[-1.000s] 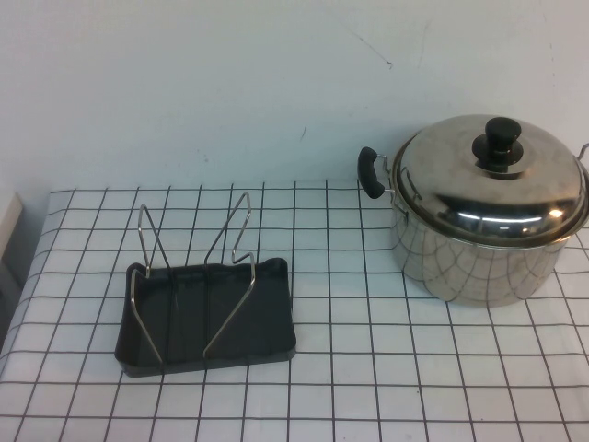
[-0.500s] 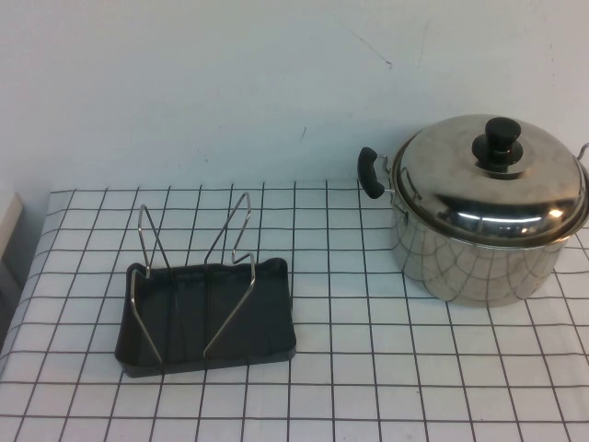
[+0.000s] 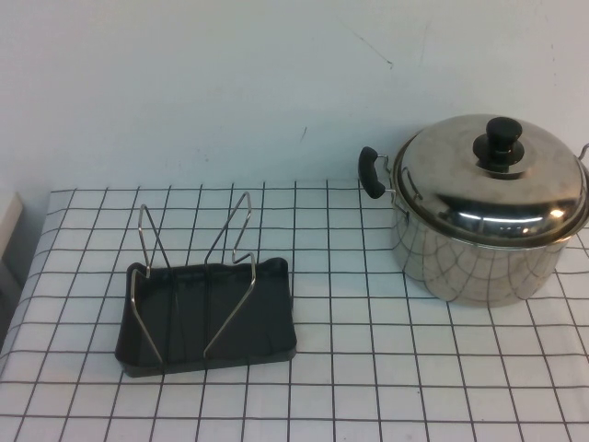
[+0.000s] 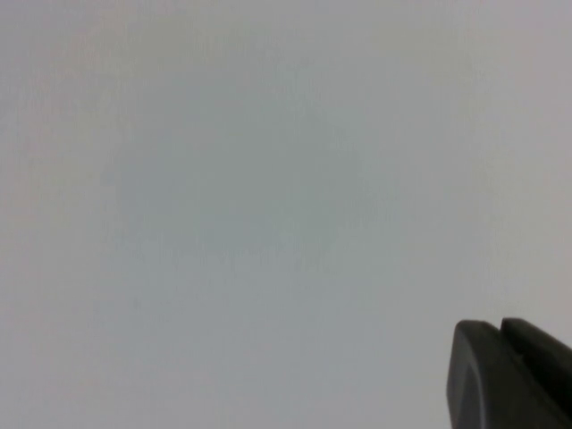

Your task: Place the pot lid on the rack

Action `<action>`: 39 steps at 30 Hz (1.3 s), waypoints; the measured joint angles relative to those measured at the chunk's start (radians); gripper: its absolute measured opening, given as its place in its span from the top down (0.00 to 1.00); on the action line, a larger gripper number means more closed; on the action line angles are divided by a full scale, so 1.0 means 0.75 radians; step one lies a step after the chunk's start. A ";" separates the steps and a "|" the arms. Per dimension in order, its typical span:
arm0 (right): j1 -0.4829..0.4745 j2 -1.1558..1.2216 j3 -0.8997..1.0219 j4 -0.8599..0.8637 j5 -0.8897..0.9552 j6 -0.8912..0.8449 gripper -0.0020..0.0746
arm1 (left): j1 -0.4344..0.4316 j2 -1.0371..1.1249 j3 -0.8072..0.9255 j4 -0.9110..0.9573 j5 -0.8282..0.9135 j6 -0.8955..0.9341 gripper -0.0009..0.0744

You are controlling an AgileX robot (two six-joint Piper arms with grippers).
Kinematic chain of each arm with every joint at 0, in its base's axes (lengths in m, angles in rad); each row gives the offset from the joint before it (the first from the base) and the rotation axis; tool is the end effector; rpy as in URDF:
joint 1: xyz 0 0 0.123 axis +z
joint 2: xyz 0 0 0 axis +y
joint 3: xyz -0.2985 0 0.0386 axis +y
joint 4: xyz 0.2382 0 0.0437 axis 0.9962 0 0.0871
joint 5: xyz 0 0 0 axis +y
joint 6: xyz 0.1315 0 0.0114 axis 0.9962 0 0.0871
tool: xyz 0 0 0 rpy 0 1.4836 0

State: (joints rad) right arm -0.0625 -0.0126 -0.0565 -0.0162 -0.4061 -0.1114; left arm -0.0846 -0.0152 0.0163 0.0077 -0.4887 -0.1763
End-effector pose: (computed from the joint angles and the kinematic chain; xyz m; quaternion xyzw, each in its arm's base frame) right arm 0.0473 -0.0021 0.2882 -0.0182 0.4828 -0.0810 0.8718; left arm 0.0498 -0.0047 0.2722 -0.0187 0.4773 -0.1122 0.8713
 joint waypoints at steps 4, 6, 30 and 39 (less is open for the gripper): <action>0.000 0.031 -0.288 0.002 0.637 0.014 0.98 | 0.000 0.003 -0.191 -0.010 0.542 0.000 0.99; 0.000 0.094 -0.397 0.002 0.817 -0.023 0.98 | 0.000 0.034 -0.281 0.008 0.723 0.002 0.99; 0.132 1.217 -0.865 0.891 0.791 -1.296 0.98 | 0.000 0.571 -0.374 0.125 0.681 0.008 0.99; 0.346 1.618 -1.066 1.015 0.708 -1.469 0.97 | 0.000 0.571 -0.327 0.130 0.558 0.008 0.99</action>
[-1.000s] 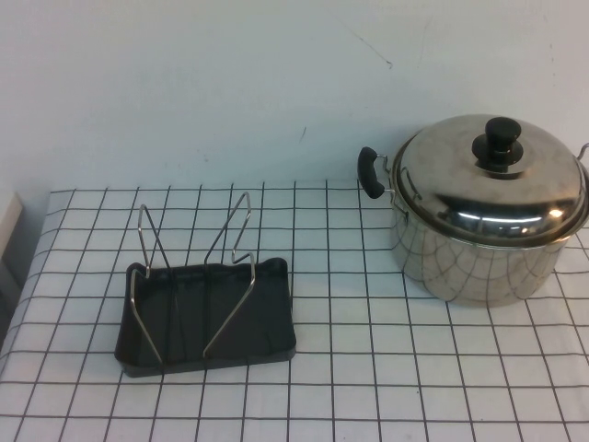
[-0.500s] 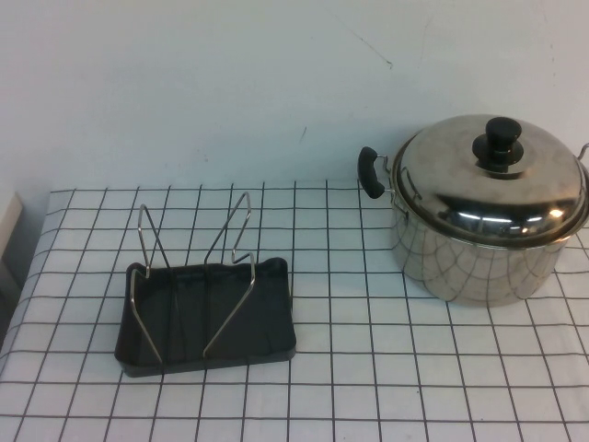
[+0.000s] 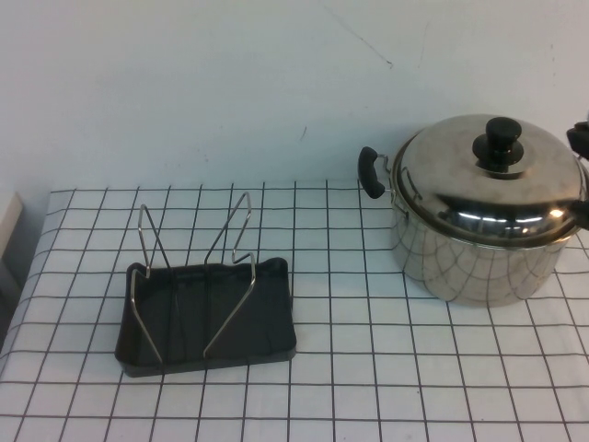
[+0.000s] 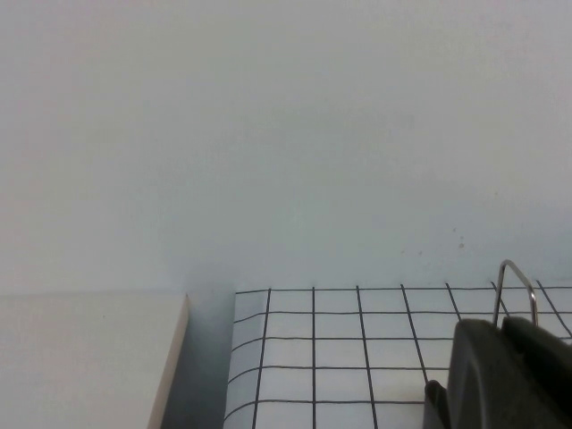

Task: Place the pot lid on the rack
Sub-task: Open the pot

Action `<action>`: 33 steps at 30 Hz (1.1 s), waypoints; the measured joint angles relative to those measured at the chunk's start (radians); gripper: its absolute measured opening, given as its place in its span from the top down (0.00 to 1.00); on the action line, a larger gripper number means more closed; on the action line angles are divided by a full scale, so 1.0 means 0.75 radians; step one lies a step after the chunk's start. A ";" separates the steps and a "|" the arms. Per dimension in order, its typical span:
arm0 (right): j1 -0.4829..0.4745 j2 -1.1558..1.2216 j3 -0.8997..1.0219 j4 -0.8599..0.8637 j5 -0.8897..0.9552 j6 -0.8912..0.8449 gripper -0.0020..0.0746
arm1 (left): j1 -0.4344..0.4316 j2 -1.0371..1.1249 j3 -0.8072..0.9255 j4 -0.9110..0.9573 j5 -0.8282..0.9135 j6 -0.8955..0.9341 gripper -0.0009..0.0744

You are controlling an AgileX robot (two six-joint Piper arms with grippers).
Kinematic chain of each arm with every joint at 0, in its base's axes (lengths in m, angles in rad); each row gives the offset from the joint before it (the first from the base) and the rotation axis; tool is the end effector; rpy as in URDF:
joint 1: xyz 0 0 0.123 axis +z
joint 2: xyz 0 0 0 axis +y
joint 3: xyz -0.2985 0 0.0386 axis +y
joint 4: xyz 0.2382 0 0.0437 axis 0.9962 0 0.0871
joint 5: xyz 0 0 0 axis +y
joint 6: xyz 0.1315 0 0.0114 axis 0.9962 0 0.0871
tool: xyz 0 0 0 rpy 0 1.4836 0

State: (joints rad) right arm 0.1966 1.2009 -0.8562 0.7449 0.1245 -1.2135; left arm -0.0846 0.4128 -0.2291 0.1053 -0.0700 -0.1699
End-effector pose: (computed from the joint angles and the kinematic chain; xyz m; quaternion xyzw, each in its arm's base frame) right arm 0.2828 0.0677 0.3308 -0.2916 0.7652 -0.0446 0.5723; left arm 0.1157 -0.0108 0.2739 0.0096 0.7165 -0.0547 0.6954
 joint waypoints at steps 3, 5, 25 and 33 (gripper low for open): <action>0.003 0.141 -0.051 0.039 -0.041 0.001 0.84 | 0.000 0.000 0.000 0.000 0.000 0.000 0.99; 0.003 0.222 -0.085 0.136 -0.104 0.001 0.68 | 0.000 0.000 0.001 0.000 0.000 0.000 0.99; 0.009 0.726 -0.488 0.472 -0.108 -0.065 0.14 | 0.000 0.000 0.003 0.000 0.031 -0.014 0.99; 0.009 0.766 -0.488 0.472 -0.047 -0.069 0.24 | 0.000 0.000 0.003 0.000 0.031 -0.016 0.99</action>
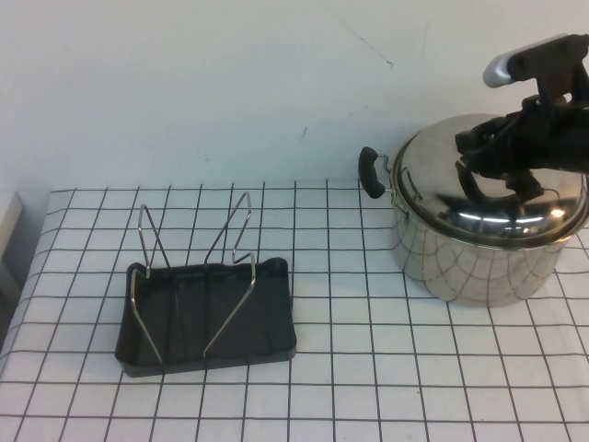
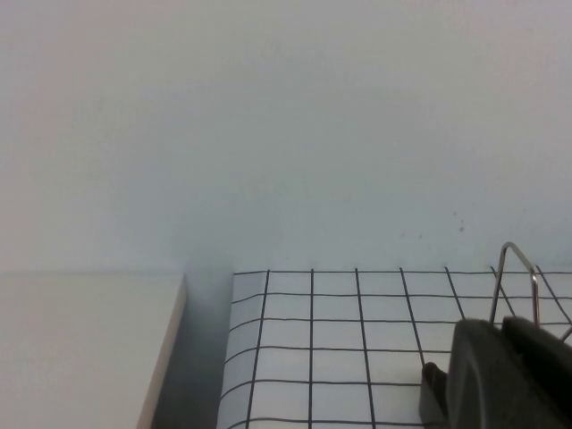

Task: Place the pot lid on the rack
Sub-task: Open the pot, then hand over the pot lid

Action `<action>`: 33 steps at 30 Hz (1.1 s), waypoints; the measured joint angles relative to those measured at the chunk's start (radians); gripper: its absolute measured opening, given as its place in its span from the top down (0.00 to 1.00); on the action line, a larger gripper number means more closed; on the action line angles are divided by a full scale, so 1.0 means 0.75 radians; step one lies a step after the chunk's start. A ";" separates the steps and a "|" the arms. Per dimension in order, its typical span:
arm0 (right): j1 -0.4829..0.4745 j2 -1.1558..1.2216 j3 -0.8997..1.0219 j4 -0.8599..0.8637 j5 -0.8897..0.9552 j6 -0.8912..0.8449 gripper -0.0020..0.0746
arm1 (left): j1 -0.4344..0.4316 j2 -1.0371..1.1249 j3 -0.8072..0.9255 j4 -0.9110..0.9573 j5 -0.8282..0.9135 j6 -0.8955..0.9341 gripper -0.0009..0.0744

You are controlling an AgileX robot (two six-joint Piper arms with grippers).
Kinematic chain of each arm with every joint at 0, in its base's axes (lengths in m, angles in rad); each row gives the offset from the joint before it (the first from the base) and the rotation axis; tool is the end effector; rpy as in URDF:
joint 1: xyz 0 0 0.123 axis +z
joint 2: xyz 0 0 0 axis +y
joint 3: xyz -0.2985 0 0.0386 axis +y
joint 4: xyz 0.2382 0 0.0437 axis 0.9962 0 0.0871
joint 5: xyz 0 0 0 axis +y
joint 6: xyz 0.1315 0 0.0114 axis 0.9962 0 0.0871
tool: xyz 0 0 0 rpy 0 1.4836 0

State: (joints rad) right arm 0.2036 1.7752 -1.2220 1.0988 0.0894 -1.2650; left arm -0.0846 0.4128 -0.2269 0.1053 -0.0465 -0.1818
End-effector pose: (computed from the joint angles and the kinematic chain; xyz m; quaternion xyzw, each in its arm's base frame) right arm 0.4278 0.0991 0.2556 -0.1788 0.8426 0.0434 0.5062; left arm 0.1156 -0.0104 0.2700 0.0046 0.7254 -0.0572 0.6859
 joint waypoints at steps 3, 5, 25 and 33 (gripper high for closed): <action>0.000 0.003 0.000 0.000 -0.018 -0.005 0.46 | 0.000 0.000 0.001 -0.006 0.000 -0.028 0.99; -0.002 0.003 0.000 0.000 -0.014 -0.005 0.52 | 0.000 0.000 0.001 -0.006 0.000 -0.056 0.99; 0.000 -0.249 0.005 0.029 -0.050 -0.009 0.52 | -0.061 0.000 -0.008 0.054 -0.102 -0.572 0.99; 0.000 -0.491 0.003 0.167 0.288 -0.040 0.52 | -0.301 0.026 -0.025 0.352 -0.421 -1.378 0.99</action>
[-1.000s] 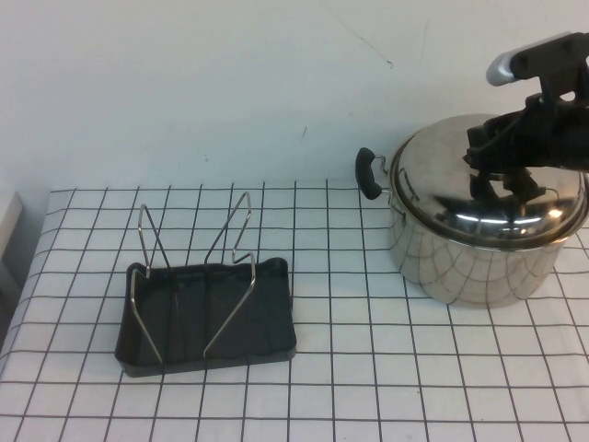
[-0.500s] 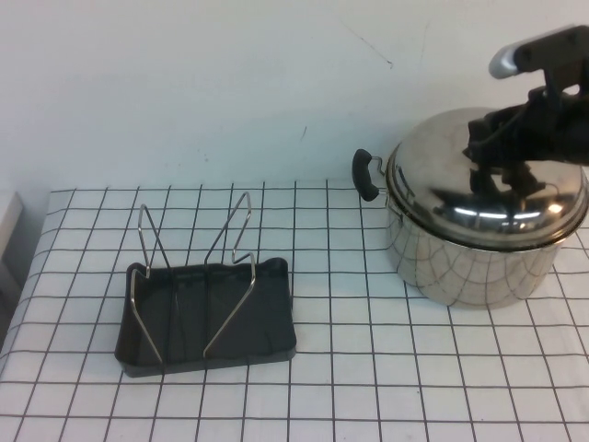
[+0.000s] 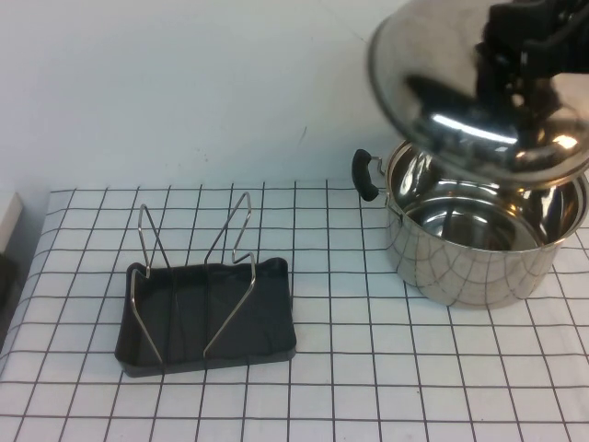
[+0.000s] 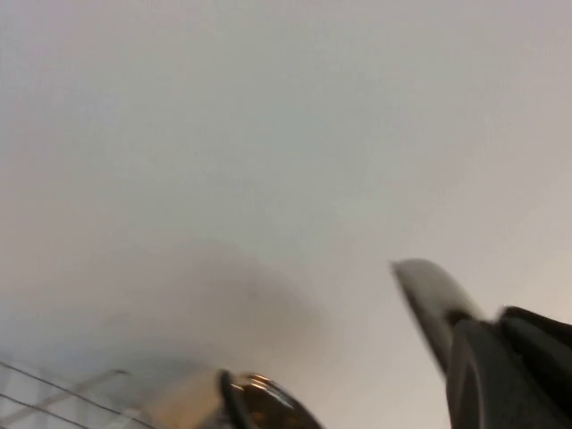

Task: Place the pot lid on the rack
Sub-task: Hand over the pot lid

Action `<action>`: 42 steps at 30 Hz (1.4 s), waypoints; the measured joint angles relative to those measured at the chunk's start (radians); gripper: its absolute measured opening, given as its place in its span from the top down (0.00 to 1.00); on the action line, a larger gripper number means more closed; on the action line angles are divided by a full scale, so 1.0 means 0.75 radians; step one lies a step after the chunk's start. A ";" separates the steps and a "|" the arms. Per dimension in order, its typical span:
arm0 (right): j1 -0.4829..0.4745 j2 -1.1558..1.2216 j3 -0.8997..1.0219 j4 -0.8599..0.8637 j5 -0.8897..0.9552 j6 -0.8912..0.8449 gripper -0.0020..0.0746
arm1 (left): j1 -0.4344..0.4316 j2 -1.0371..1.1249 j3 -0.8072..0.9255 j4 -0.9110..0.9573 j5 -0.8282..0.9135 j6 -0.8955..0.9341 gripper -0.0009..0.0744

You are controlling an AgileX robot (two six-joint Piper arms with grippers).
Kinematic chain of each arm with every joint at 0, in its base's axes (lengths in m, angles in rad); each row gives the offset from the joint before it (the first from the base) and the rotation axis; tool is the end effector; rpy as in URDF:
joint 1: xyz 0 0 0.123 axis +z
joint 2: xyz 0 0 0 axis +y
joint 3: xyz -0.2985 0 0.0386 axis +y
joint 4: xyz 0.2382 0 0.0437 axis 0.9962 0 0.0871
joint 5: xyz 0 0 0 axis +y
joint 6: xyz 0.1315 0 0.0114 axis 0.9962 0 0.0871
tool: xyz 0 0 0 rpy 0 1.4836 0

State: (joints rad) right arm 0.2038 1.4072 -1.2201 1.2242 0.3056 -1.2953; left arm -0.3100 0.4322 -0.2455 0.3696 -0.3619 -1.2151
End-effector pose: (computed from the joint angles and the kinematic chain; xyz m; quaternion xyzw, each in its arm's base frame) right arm 0.3406 0.1086 0.3964 -0.2003 0.7472 0.1473 0.6163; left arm 0.1039 -0.0510 0.3128 -0.1211 0.6062 -0.4688 0.6309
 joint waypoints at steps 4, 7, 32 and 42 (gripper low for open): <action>0.000 -0.020 0.000 0.173 0.419 -0.201 0.52 | -0.097 0.073 -0.003 0.173 -0.248 -0.354 0.90; 0.026 0.000 0.000 0.291 0.682 -0.384 0.52 | -0.126 0.145 -0.003 0.234 -0.406 -0.559 0.67; 0.515 0.045 0.000 0.397 0.622 -0.714 0.52 | -0.132 0.467 -0.009 0.276 -0.913 -0.760 0.82; 0.515 0.070 0.000 0.453 0.641 -0.650 0.27 | -0.137 0.470 -0.007 0.305 -0.896 -0.715 0.92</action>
State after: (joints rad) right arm 0.5900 1.4600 -1.2201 1.5639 0.7861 -1.7825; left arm -0.4129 0.7845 -0.2505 0.5980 -1.0338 -1.7517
